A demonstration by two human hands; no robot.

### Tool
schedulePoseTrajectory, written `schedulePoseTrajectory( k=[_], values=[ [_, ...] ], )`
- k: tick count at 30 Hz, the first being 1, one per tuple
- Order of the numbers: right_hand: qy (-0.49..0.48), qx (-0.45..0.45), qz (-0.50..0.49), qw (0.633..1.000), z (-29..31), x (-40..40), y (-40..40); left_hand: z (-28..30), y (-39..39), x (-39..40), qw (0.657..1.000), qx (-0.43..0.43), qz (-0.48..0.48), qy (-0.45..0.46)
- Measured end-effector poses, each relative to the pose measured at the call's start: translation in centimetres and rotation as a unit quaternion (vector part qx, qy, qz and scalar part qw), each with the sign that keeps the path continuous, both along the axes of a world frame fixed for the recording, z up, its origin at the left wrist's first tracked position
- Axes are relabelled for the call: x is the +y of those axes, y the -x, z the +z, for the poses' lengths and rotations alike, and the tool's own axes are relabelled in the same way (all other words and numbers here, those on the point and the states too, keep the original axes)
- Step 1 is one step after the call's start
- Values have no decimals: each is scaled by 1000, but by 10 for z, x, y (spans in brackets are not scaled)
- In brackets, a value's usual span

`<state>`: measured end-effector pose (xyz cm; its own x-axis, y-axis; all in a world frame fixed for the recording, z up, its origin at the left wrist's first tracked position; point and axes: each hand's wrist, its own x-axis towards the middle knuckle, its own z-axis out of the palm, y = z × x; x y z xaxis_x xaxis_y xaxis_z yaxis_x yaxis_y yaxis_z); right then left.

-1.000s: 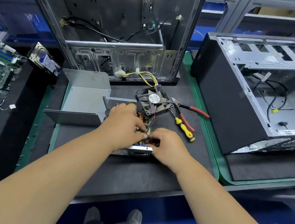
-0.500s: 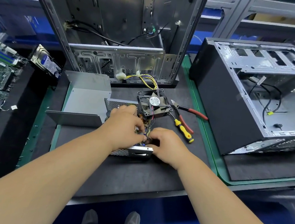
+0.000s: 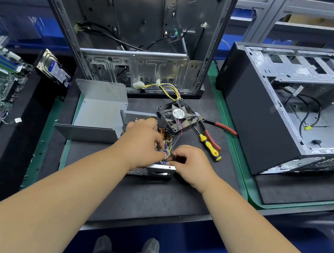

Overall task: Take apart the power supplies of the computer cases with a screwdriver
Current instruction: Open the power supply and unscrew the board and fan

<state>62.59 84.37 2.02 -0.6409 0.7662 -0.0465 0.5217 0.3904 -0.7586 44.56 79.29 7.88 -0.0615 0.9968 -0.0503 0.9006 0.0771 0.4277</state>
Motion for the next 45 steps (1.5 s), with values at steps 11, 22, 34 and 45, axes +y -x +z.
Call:
schedulePoseTrajectory(
  k=[11, 22, 34, 45],
  values=[
    [17, 8, 4, 1000, -3, -2, 0, -3, 0, -2, 1000, 11, 2, 3],
    [60, 44, -39, 996, 4, 9, -1, -1, 2, -1, 1000, -1, 7, 4],
    [57, 61, -93, 992, 59, 32, -5, -5, 3, -7, 1000, -17, -7, -24],
    [203, 258, -73, 942, 114, 60, 32, 16, 26, 0, 966, -165, 123, -158]
  ],
)
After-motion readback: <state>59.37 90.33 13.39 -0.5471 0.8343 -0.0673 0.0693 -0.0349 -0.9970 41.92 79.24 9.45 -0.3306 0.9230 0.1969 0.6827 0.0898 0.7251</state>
